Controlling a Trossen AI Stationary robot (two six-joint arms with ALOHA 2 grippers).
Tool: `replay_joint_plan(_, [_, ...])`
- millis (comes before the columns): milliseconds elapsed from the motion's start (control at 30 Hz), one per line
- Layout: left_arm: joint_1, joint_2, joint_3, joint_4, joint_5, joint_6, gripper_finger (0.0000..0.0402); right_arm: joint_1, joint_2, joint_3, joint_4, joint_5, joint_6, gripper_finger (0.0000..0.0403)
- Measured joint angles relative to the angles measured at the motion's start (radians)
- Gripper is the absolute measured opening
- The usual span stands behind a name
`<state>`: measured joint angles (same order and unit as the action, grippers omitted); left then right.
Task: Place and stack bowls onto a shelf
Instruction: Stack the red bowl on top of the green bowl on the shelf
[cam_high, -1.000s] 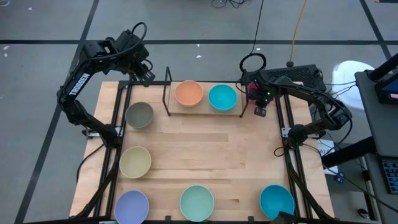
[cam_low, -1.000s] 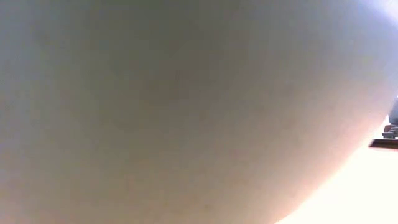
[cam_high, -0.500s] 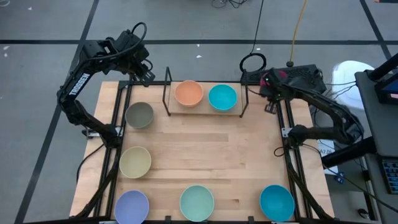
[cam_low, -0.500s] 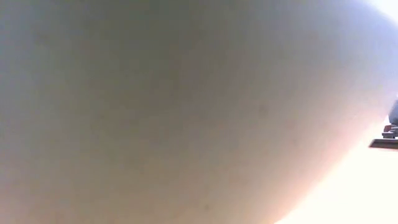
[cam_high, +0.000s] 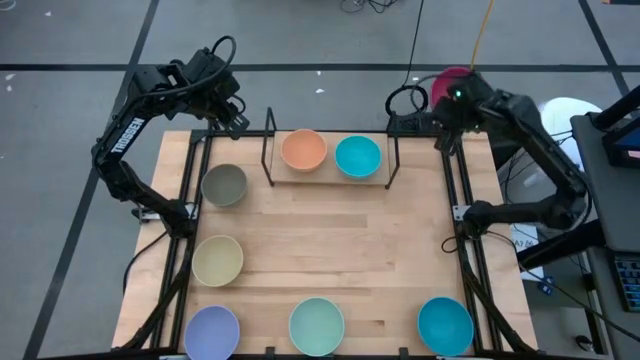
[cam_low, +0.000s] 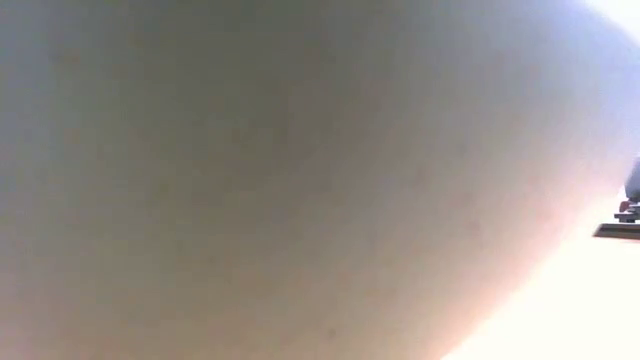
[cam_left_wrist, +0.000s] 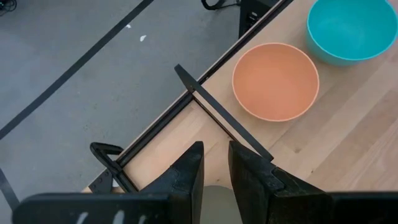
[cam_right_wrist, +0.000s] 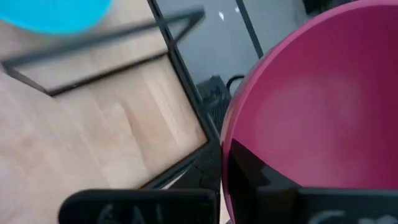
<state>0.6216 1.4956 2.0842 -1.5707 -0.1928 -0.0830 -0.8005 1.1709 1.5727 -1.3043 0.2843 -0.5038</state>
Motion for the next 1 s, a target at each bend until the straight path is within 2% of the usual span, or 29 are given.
replay_joint_plan(167, [0.000,0.000,0.000,0.000,0.000,0.000,0.0081,0.106,0.130,0.212,-0.100,0.000,0.036,0.0000])
replay_joint_plan(367, [0.000,0.000,0.000,0.000,0.000,0.000,0.0081,0.237,0.274,0.337,-0.118,-0.017,0.014,0.0000])
replay_joint_plan(533, [0.000,0.000,0.000,0.000,0.000,0.001,0.0081,0.317,0.356,0.361,-0.111,-0.131,0.002,0.0000])
replay_joint_plan(667, [0.000,0.000,0.000,0.000,0.000,0.002,0.0081,0.375,0.404,0.360,-0.103,-0.136,-0.002,0.0000])
replay_joint_plan(867, [0.000,0.000,0.000,0.000,0.000,0.010,0.0081,0.421,0.463,0.361,-0.089,-0.253,-0.009,0.0000])
replay_joint_plan(1000, [0.000,0.000,0.000,0.000,0.000,0.010,0.0081,0.431,0.503,0.361,-0.068,-0.262,-0.031,0.0000])
